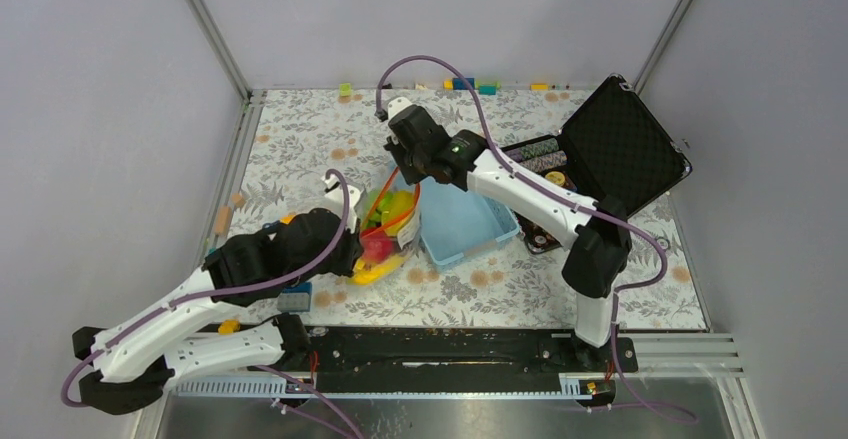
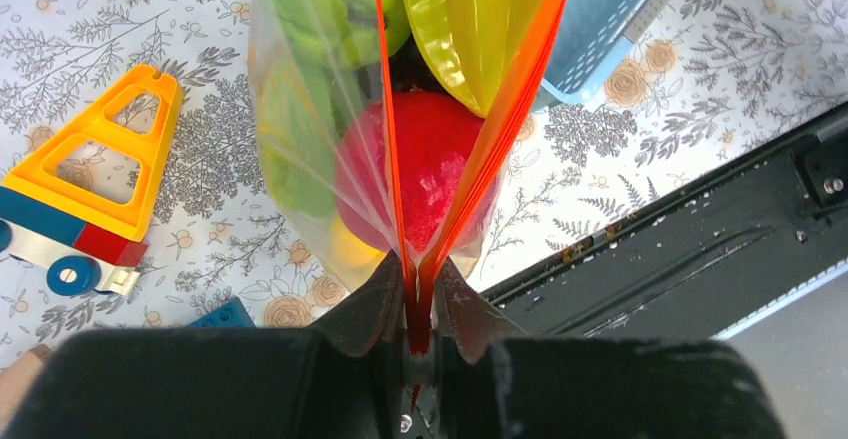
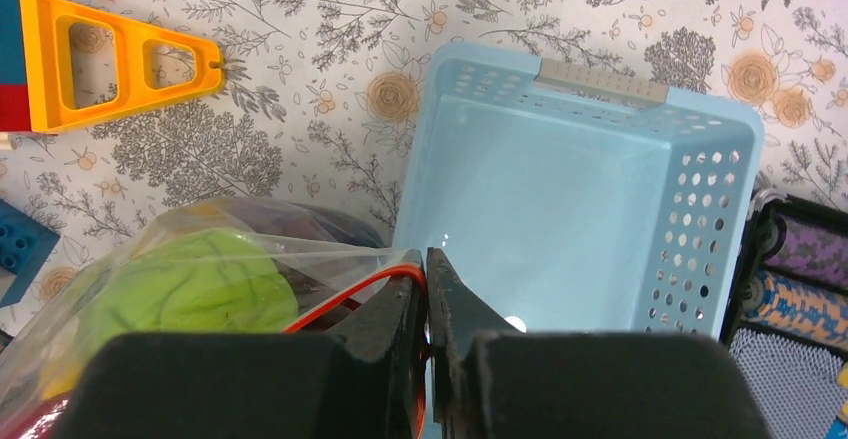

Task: Place the food in the zip-top bag and seal the zipper
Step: Adjust the zipper food storage bag at the center of the board.

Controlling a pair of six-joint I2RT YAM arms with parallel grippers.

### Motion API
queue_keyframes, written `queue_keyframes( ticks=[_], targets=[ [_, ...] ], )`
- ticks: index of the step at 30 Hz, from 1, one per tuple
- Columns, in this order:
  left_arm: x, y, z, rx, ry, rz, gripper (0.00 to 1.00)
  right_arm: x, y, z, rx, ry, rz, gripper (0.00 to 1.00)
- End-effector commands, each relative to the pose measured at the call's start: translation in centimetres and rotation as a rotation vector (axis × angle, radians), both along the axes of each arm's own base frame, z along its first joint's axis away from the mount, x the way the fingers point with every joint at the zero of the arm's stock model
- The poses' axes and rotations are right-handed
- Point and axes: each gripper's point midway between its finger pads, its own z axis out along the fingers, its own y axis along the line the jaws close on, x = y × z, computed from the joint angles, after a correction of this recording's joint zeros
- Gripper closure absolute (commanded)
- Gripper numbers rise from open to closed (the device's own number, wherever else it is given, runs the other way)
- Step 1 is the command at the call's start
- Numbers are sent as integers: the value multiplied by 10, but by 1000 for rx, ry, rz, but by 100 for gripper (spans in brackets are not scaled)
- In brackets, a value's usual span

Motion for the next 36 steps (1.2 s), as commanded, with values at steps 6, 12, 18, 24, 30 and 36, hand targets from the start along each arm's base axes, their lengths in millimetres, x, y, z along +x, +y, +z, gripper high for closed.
queue_keyframes(
  ticks=[6,12,18,24,30,36],
  targets=[
    [3,-31,-10,-173,40,43,100,119,-49,22,-43,-180,-109,89],
    [-1,-35,-3,-248,24,16,100,124,-40,22,-34,-172,-20,88],
    [5,-43,-5,-225,25,19,100,73,-27,26,1,-138,301,56],
    [5,-44,9,-259,13,22,100,39,-43,64,67,-292,388,23],
    [-3,-38,23,-252,17,-10,100,-9,-46,91,180,-471,573,15],
    [-5,-36,42,-280,7,-18,100,-88,-38,111,366,-547,859,16]
  ],
)
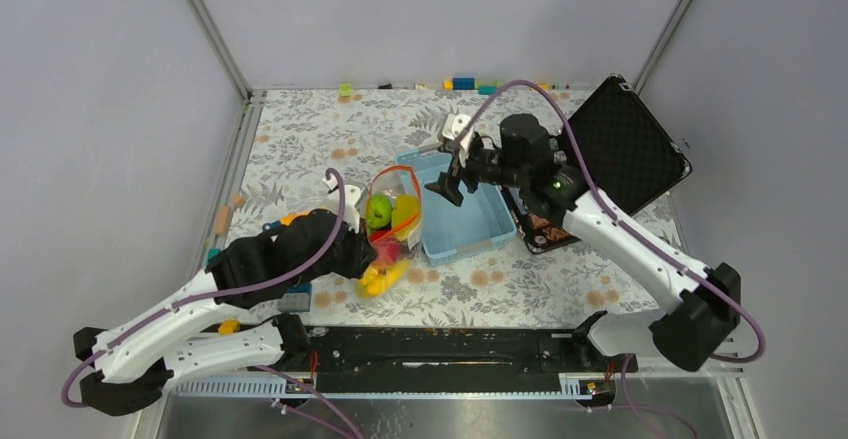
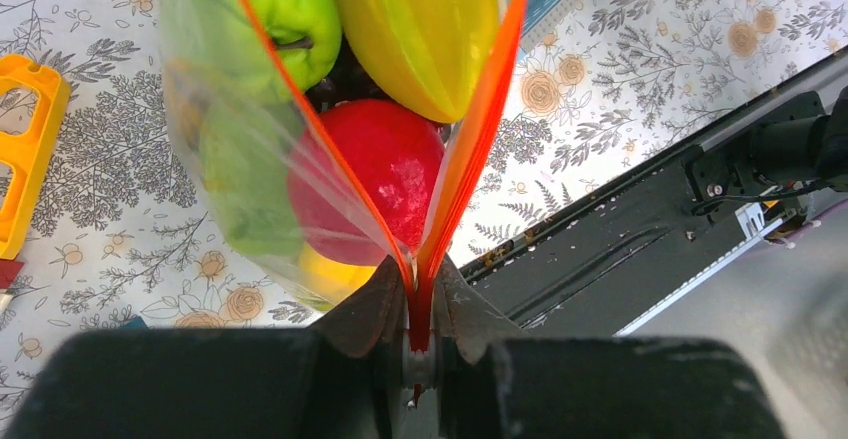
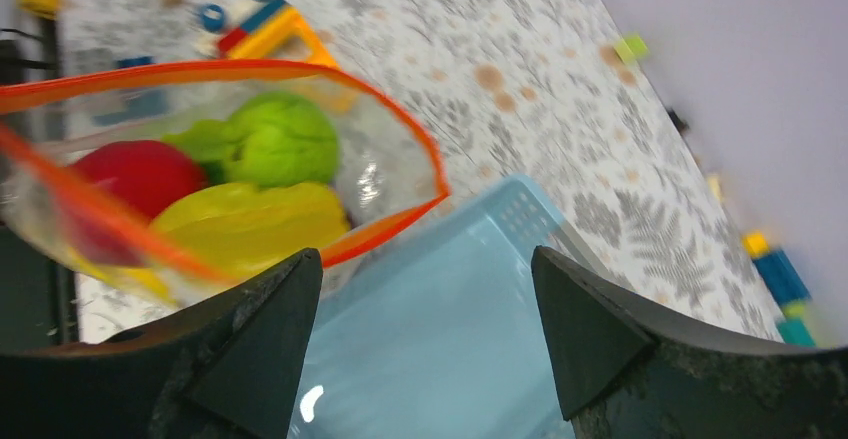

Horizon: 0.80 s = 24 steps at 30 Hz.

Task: Place the food in the zip-top bag and seal the zipper
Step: Adjust the zipper food storage bag at the center of the board, then zip the zipper food storage bag at the center of the board.

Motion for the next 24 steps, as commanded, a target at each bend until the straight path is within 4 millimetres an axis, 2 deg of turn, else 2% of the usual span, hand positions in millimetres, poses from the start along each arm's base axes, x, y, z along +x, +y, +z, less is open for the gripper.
queue_keyframes(
  ticks=[1,3,6,10,14,18,20,22,24],
  targets=[
    [-3,-9,48,-125,-62,-43,100,-58,19,32,140,-134,287,16],
    [-5,-9,56,-136,-70,-61,100,-81,25,27,118,-209,358,16],
    [-7,-8,63,-135,-74,-68,100,-96,37,19,50,-341,381,16],
    [-13,-10,64,-148,-56,-101,100,-99,53,14,34,-364,419,19],
    [-17,-10,61,-153,-48,-114,100,-102,69,9,15,-368,490,26],
    [-17,-9,62,-163,-44,-107,100,-114,78,-7,-6,-330,579,37],
    [-17,-10,60,-159,-40,-106,100,-122,78,-21,-31,-295,616,41],
    [-18,-11,58,-148,-33,-120,100,-126,81,-26,-33,-286,629,51],
    [-18,-11,55,-137,-32,-127,100,-126,84,-26,-23,-261,621,67]
  ],
)
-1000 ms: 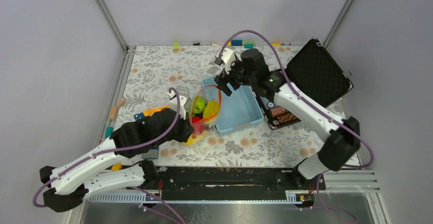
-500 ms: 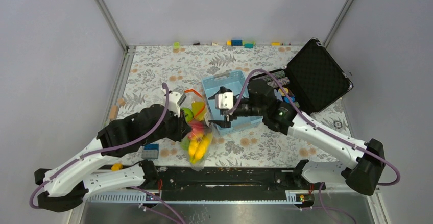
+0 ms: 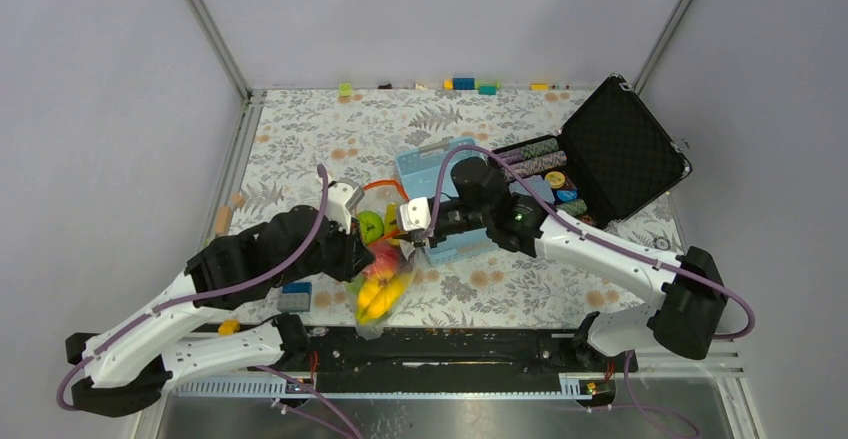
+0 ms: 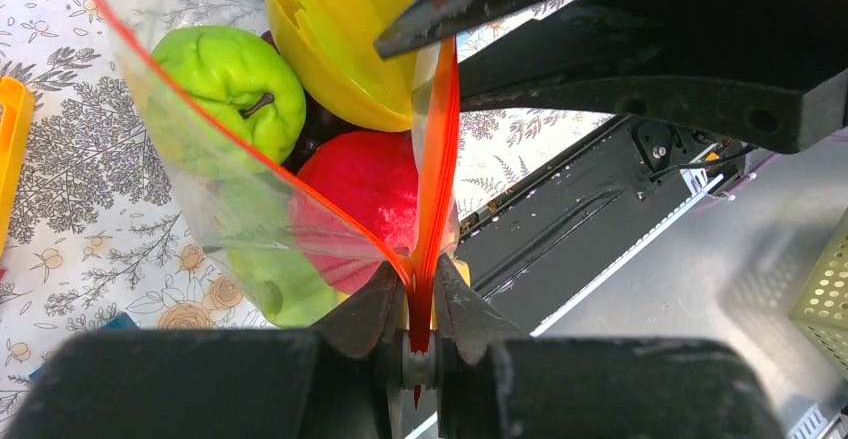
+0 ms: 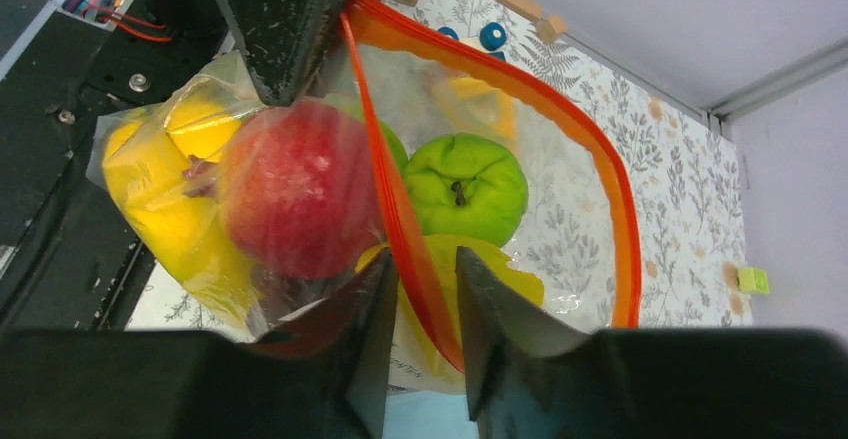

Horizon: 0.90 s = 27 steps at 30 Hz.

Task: Place the food in the zip-top bag and seal the zipper
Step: Zip the zipper food storage bag at the center of the board.

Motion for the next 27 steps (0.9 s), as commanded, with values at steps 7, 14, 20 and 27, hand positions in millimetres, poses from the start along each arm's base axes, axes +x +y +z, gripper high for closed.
queue_keyframes(
  ticks=[7,14,20,27],
  targets=[
    [7,-9,19,-94,-75,-2,85,-10,18,19,-12,173,7,100],
    [22,2,28,-206,-147,129,12,2,34,31,-35,316,-72,100],
    [31,24,28,-262,-177,268,8,26,36,35,-15,487,-318,100],
    [47,47,27,-337,-271,418,6,37,24,27,-12,657,-539,100]
  ],
)
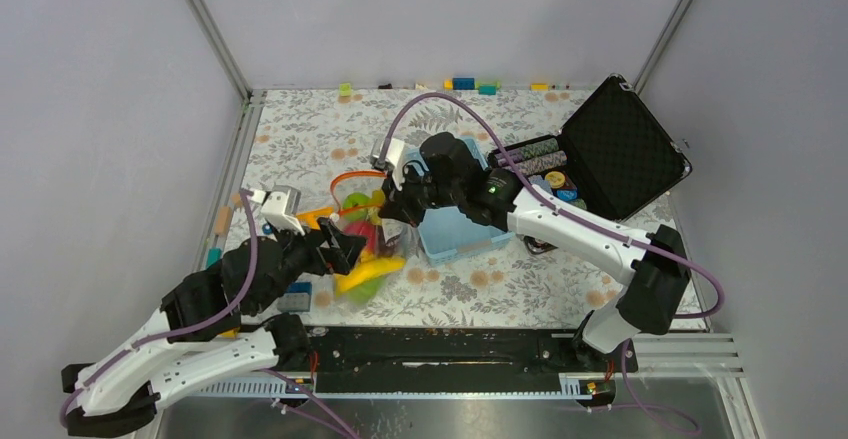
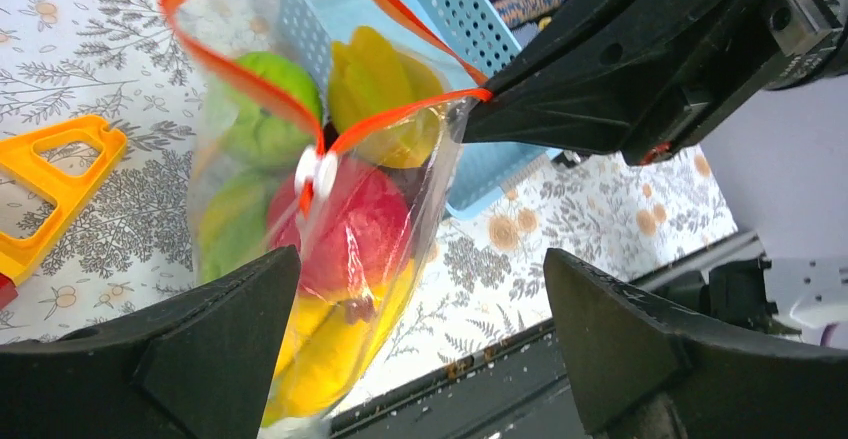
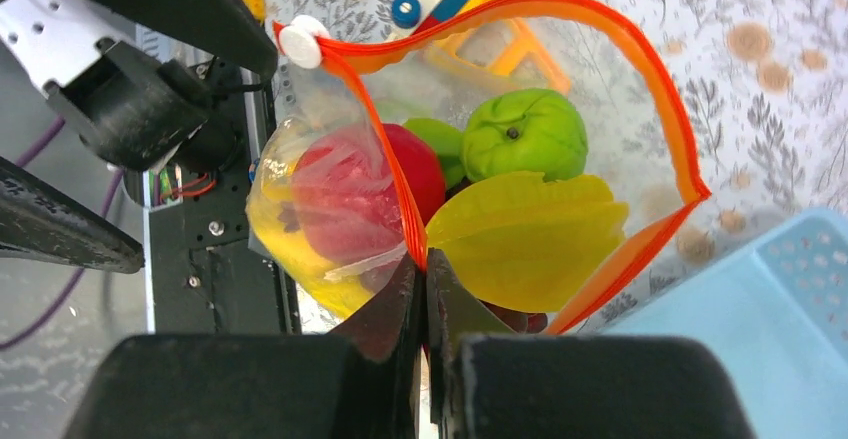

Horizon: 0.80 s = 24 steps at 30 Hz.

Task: Place the food in the zip-top bag and seal the zipper
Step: Zip the zipper food storage bag at the center of the board.

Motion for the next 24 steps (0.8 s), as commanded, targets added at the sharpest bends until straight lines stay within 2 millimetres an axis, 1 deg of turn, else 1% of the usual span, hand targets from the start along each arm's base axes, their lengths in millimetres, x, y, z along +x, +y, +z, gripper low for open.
queue_keyframes(
  ticks=[1,3,5,8,10,11,13,15,16,19,21,22,24],
  targets=[
    [18,6,14,-108,-101,110,5,11,-7,24,35,110,-200,100],
    [23,6,10,-118,-132,125,5,12,-13,27,29,123,-239,100],
    [31,9,9,-157,-179,174,5,10,-17,28,37,132,-255,100],
    [38,13,7,-184,-239,218,5,4,-22,24,32,143,-252,100],
    [41,18,12,-193,-312,229,5,1,-26,21,30,134,-243,100],
    [41,20,20,-214,-359,226,4,0,-28,20,28,131,-240,100],
    [42,26,23,-196,-414,229,2,-2,-31,17,20,129,-235,100],
    [42,27,24,-170,-450,227,1,-4,-35,15,7,120,-225,100],
    [42,25,26,-156,-466,211,1,-5,-37,14,2,115,-226,100],
    [39,1,36,-136,-520,98,2,-4,-40,13,-8,101,-231,100],
    [47,-12,37,-99,-512,82,1,-4,-42,13,-13,96,-236,100],
    [54,-21,35,-61,-491,68,1,-4,-44,11,-20,94,-237,100],
    [66,-34,39,-18,-452,28,1,-3,-48,9,-33,90,-250,100]
  ],
)
